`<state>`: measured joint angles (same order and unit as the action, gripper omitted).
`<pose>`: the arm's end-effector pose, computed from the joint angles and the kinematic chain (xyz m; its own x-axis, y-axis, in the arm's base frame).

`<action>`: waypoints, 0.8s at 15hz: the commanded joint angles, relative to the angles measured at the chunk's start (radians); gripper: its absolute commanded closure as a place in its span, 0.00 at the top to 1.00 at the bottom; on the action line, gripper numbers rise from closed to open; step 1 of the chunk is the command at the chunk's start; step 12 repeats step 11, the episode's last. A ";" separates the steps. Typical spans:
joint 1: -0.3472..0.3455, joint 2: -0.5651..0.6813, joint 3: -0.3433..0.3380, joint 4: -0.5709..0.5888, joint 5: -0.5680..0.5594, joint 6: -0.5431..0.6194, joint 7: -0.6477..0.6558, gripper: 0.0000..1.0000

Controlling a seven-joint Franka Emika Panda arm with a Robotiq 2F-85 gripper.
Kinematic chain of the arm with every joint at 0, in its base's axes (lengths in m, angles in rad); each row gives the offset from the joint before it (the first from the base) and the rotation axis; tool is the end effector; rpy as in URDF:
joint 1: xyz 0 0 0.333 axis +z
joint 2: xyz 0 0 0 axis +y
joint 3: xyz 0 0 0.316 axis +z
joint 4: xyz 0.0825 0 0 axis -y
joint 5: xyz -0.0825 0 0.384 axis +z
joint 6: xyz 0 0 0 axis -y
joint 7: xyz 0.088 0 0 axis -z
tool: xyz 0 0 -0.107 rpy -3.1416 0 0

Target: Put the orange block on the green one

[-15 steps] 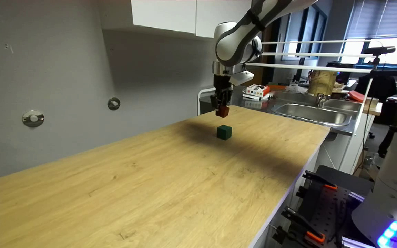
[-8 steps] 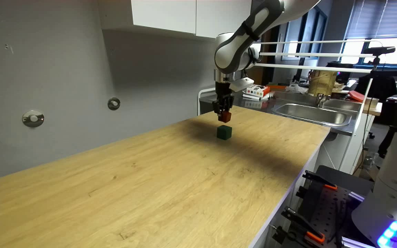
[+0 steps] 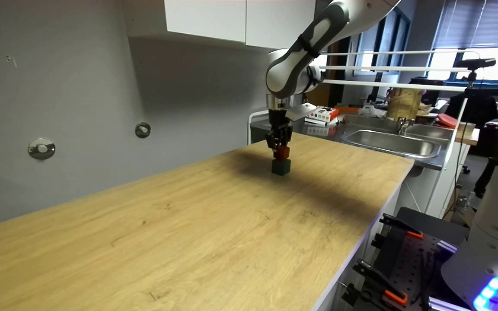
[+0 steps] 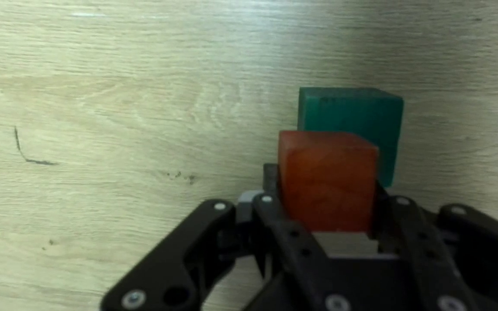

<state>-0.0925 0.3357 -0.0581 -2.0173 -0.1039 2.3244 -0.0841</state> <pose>0.5906 -0.0905 0.2830 0.9992 0.0069 -0.0397 0.0104 -0.9959 0.0896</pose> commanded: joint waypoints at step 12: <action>0.007 -0.009 0.003 -0.001 0.008 -0.072 -0.010 1.00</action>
